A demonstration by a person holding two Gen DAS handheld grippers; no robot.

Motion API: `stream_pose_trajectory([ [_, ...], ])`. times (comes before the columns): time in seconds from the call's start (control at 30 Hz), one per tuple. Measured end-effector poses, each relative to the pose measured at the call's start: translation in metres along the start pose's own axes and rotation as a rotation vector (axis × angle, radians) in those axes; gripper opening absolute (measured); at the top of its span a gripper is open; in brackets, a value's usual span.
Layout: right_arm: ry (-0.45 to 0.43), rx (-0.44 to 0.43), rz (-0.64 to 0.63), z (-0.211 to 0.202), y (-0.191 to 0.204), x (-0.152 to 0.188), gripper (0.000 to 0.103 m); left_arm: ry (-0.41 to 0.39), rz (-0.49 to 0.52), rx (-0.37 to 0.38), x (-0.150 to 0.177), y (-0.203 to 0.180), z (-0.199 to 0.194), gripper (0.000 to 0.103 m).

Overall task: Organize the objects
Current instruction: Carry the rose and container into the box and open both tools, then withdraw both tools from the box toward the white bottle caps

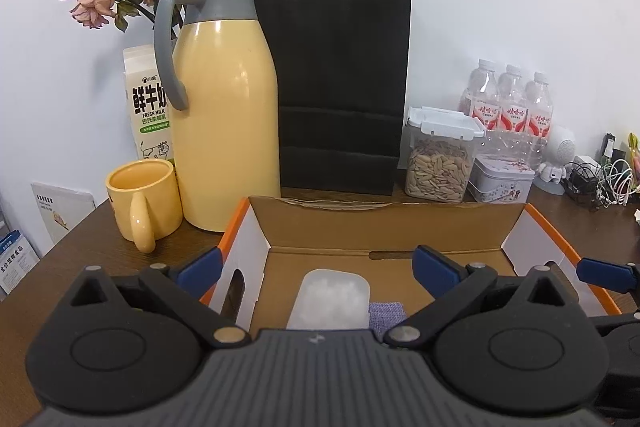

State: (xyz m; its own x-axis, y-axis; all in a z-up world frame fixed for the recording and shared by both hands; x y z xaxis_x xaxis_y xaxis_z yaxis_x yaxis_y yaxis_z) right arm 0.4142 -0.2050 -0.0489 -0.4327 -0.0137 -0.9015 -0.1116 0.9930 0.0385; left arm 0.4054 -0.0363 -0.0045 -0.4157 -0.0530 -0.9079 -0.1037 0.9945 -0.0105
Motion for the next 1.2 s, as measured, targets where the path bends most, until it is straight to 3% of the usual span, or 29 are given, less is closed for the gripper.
stream_pose_trajectory([
  [0.37,-0.040,-0.011,-0.011,-0.027,-0.004,-0.010,0.103,-0.094,-0.008,0.022,-0.018,0.000,-0.038,0.103],
  [0.63,-0.108,-0.017,-0.043,-0.076,-0.004,-0.015,0.103,-0.153,0.006,0.050,-0.023,0.005,-0.079,0.103],
  [0.93,-0.084,-0.019,-0.090,-0.117,-0.002,0.020,0.103,-0.153,0.017,0.053,-0.008,0.029,-0.124,0.103],
  [1.2,-0.036,-0.027,-0.080,-0.146,-0.005,0.058,0.103,-0.103,0.022,0.007,0.016,0.062,-0.144,0.103],
])
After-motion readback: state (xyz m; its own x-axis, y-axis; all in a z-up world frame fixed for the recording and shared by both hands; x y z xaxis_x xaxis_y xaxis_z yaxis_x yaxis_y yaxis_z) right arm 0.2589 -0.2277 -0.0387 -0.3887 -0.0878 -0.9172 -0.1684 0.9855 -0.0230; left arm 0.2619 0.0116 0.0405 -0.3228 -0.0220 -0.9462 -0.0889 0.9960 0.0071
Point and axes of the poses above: each gripper's, at about its wrist camera, not at the fingertips, and z roughly the way its jaws point, y to its left, x to its underside, the point moved 7 cm from there along z, roughly the way its jaws point, and after that the axes turned 2 degrees about -y, right-handed, at the moved point
